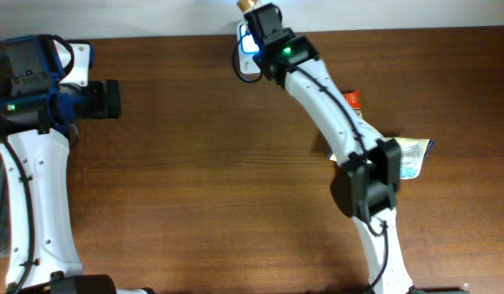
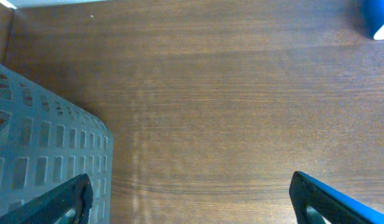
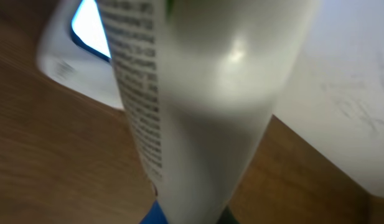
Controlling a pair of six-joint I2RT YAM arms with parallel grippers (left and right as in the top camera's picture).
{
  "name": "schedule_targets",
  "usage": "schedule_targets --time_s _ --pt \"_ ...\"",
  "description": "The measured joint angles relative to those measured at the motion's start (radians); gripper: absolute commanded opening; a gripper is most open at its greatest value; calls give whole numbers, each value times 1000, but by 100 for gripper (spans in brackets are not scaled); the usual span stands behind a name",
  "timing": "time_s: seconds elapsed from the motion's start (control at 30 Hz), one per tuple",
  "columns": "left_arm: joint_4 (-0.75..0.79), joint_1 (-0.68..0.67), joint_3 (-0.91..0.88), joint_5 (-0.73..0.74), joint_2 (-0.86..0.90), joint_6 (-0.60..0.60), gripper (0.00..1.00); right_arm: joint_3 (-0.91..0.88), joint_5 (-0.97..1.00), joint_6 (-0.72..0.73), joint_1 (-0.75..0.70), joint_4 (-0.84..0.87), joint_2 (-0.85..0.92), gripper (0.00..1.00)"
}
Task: Scan the item barcode
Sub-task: 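Lower the tube beside the pile at right and open the right gripper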
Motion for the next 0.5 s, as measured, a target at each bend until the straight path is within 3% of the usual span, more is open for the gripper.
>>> schedule_targets --time_s 0.1,0.23,0.37,0.5 --pt "0 0 0 0 0 0 99 2 -266 144 -34 -197 -129 4" --pt "0 0 0 0 0 0 99 2 -635 214 -169 -560 -236 4" --pt "0 0 0 0 0 0 99 5 -746 174 -314 -789 -297 4" --pt "1 0 0 0 0 0 99 -55 -769 130 -323 -805 -303 4"
